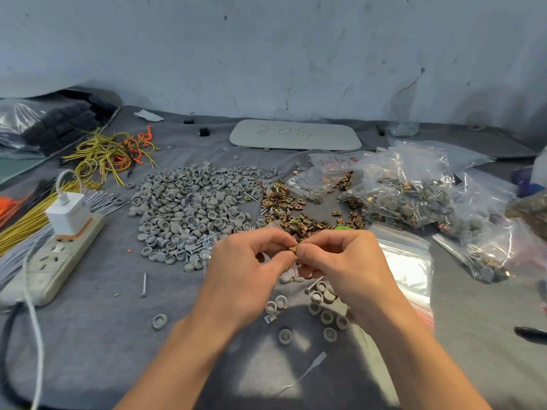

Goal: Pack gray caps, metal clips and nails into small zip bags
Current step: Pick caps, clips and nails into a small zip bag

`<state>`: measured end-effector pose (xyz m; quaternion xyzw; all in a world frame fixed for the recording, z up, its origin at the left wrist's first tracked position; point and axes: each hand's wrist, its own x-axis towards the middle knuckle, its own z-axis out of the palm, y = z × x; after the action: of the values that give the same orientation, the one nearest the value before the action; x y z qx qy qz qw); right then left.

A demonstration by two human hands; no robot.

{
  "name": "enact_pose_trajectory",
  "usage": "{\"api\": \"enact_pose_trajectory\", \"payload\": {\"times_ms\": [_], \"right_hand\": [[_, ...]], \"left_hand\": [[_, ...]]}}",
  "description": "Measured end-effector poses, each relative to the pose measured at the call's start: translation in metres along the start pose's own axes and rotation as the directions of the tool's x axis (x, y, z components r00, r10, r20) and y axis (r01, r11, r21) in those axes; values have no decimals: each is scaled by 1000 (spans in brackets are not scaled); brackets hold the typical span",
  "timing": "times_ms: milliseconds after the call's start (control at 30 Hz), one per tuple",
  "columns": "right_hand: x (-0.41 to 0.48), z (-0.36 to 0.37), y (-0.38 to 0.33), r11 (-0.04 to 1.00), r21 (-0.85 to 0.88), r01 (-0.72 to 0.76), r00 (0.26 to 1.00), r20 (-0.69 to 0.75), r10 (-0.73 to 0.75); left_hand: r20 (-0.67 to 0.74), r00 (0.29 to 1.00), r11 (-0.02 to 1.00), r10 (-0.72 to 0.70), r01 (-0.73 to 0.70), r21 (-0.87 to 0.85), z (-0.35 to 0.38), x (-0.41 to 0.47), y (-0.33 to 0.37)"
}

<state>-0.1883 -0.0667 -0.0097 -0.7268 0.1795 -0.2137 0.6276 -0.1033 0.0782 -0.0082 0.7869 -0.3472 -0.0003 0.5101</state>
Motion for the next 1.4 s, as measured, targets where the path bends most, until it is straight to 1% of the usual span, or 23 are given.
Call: {"api": "enact_pose_trajectory", "payload": {"times_ms": [100, 200, 267, 333, 400, 433, 500, 567, 633, 767, 800, 867, 967, 1067, 1133, 1167, 1200, 1233, 1267, 1300, 1333, 1367, 1400], "right_hand": [[0, 1, 1, 999, 3, 38, 999, -22, -38], [0, 4, 1, 996, 55, 65, 997, -36, -63], [1, 8, 2, 991, 120, 62, 996, -64, -54], [1, 11, 4, 974, 222, 46, 995, -97, -25], [0, 16, 6, 956, 290, 47, 991, -137, -7], [0, 18, 7, 953, 298, 59, 987, -158, -11], [0, 20, 8, 961, 259, 94, 979, -197, -43], [1, 16, 9, 980, 149, 136, 969, -225, -100], [2, 11, 9, 983, 8, 186, 963, -198, -181], [0, 5, 8, 965, -71, 251, 958, -127, -258], [-2, 5, 8, 961, -93, 262, 955, -115, -272], [-4, 9, 8, 950, -134, 283, 949, -103, -298], [-7, 17, 9, 932, -178, 316, 928, -148, -343], [-8, 23, 11, 943, -140, 303, 918, -223, -328], [-8, 25, 11, 940, -174, 294, 912, -244, -330], [-6, 25, 11, 939, -188, 287, 913, -242, -327], [-4, 24, 11, 942, -194, 273, 921, -231, -314], [-1, 22, 11, 950, -193, 247, 935, -209, -286], [2, 19, 12, 962, -175, 211, 954, -178, -242], [5, 16, 12, 978, -127, 167, 972, -144, -185], [7, 14, 11, 992, -47, 113, 987, -106, -118], [7, 13, 11, 998, 49, 49, 997, -59, -46], [7, 12, 11, 991, 130, -16, 1000, -8, 17]], "left_hand": [[-30, 996, 990, -80, 76, -116, 4, 1, 1], [-53, 984, 960, -168, 151, -235, 10, 2, 3], [-59, 976, 931, -210, 181, -319, 14, 3, 6], [-81, 968, 905, -236, 189, -381, 18, 4, 8], [-100, 958, 886, -267, 204, -415, 22, 5, 10], [-105, 952, 879, -287, 218, -425, 24, 6, 11], [-91, 942, 862, -322, 252, -440, 26, 8, 12], [-54, 939, 854, -339, 283, -437, 26, 10, 12], [3, 940, 850, -341, 310, -425, 23, 10, 14], [130, 924, 763, -359, 371, -529, 18, 9, 16], [138, 921, 752, -364, 378, -540, 18, 9, 17], [110, 921, 757, -373, 370, -539, 17, 9, 16], [51, 921, 750, -387, 347, -563, 19, 10, 18], [48, 904, 695, -424, 359, -624, 22, 9, 22], [72, 886, 636, -459, 384, -669, 26, 10, 23], [67, 882, 629, -466, 384, -676, 26, 11, 22], [29, 887, 659, -461, 364, -658, 27, 11, 20], [-54, 903, 750, -426, 320, -578, 26, 11, 17], [-150, 930, 867, -335, 243, -435, 25, 10, 14], [-218, 952, 952, -214, 153, -267, 23, 8, 14], [-246, 964, 987, -103, 68, -145, 22, 6, 13], [-237, 971, 997, -26, 7, -81, 21, 3, 15], [-217, 976, 998, 12, -25, -57, 21, 1, 15]]}}
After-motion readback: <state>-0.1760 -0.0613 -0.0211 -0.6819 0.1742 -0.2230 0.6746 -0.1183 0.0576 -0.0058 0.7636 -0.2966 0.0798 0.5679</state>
